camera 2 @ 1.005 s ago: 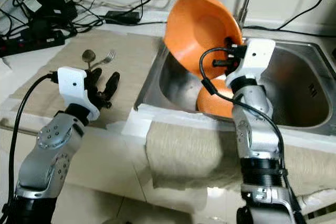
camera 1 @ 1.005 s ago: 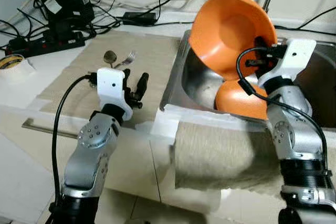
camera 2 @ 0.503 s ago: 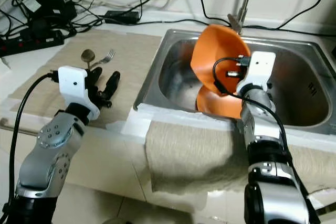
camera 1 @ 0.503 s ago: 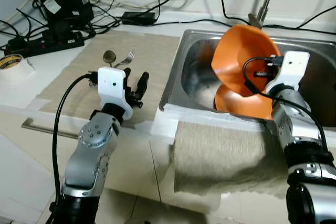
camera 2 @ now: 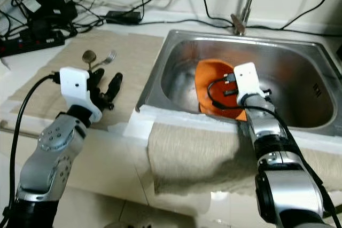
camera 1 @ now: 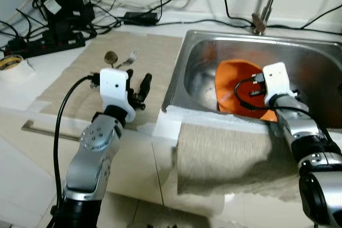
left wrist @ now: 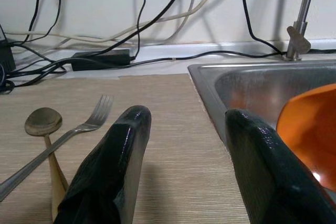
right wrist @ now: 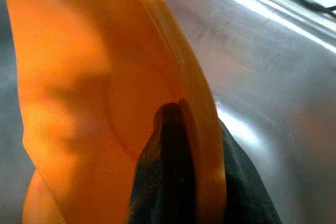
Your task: Kitchen organization
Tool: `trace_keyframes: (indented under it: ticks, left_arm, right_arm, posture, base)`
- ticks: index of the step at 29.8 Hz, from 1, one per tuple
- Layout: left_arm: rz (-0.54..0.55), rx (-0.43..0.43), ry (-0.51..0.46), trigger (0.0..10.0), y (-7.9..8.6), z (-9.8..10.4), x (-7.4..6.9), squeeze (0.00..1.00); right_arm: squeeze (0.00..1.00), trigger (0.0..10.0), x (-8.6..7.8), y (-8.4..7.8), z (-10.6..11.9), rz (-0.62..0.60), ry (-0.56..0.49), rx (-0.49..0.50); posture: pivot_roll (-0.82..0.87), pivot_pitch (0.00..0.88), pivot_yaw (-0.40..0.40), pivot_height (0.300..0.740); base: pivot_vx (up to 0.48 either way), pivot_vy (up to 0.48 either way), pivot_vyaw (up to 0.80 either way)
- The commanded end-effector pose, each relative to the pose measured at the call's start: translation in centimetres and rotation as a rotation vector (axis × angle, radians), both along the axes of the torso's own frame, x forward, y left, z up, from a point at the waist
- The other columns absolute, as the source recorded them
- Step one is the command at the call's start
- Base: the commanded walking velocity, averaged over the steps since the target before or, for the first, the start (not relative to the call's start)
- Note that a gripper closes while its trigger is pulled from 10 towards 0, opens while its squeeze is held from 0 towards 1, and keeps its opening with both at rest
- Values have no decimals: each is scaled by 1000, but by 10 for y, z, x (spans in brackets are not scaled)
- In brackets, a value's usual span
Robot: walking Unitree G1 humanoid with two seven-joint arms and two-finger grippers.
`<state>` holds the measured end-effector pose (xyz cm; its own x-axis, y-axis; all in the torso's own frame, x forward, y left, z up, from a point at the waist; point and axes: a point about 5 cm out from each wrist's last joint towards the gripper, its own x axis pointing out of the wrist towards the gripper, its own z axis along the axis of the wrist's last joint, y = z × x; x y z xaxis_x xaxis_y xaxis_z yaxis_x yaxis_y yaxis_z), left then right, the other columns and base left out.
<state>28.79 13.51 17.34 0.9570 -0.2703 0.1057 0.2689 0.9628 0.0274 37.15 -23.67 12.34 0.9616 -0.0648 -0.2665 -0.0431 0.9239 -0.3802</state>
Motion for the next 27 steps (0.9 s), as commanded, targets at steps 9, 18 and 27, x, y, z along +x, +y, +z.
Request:
trace_keyframes:
  ticks: [9, 18, 27]
  left_arm:
    - [-11, 19, -15, 10000, -1, 2, 1, 0]
    - [-20, 24, -13, 10000, -2, 2, 0, 0]
    - [-29, 31, -13, 10000, -4, 2, 1, 0]
  right_arm:
    - [1000, 0, 9, 7, 14, 51, -33, -46]
    - [1000, 10000, 11, 7, 14, 39, -31, -62]
    - [1000, 10000, 14, 10, 21, 92, -48, -202]
  posture:
    - [-3, 0, 47, 736]
    - [-2, 0, 48, 736]
    - [-5, 0, 49, 736]
  base:
    - [0, 0, 0]
    - [0, 0, 0]
    - [0, 0, 0]
